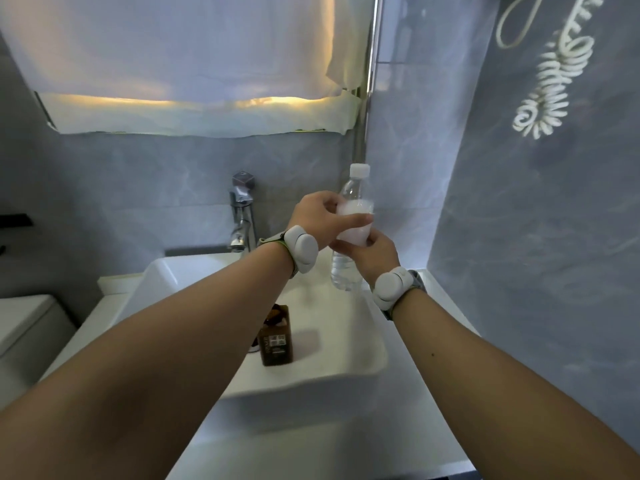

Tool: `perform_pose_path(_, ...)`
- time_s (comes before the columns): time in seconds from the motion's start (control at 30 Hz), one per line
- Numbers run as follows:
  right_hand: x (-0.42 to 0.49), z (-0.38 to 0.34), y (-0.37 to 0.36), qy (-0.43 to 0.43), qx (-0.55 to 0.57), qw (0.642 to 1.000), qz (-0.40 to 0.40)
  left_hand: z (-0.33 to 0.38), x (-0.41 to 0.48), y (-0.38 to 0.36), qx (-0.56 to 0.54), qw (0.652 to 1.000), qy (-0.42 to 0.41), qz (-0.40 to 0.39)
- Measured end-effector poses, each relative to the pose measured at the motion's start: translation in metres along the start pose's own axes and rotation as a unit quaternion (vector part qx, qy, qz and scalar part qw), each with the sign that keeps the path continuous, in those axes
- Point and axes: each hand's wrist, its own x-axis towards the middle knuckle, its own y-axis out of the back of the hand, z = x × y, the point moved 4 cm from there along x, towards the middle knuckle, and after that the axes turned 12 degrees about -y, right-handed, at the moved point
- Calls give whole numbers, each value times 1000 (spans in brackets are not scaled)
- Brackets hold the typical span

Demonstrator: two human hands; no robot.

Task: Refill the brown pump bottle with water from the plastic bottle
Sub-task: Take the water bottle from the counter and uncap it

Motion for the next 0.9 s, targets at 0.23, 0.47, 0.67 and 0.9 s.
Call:
perform_pose_path(0.23, 0, 29, -41, 6, -1, 1000, -28, -34, -17, 27, 22, 999, 28, -1)
perform_pose_path(0.47, 6, 64, -63, -5, -30, 998, -49, -63, -33, 39, 45, 996, 51, -53)
perform_pose_path(0.67, 9, 84, -66, -26, -47, 997, -59, -61, -30, 47, -28, 997, 29, -69)
perform_pose_path(0.9, 13, 98, -70, -56, -40, 995, -72, -45, -20, 51, -13, 997, -21, -74)
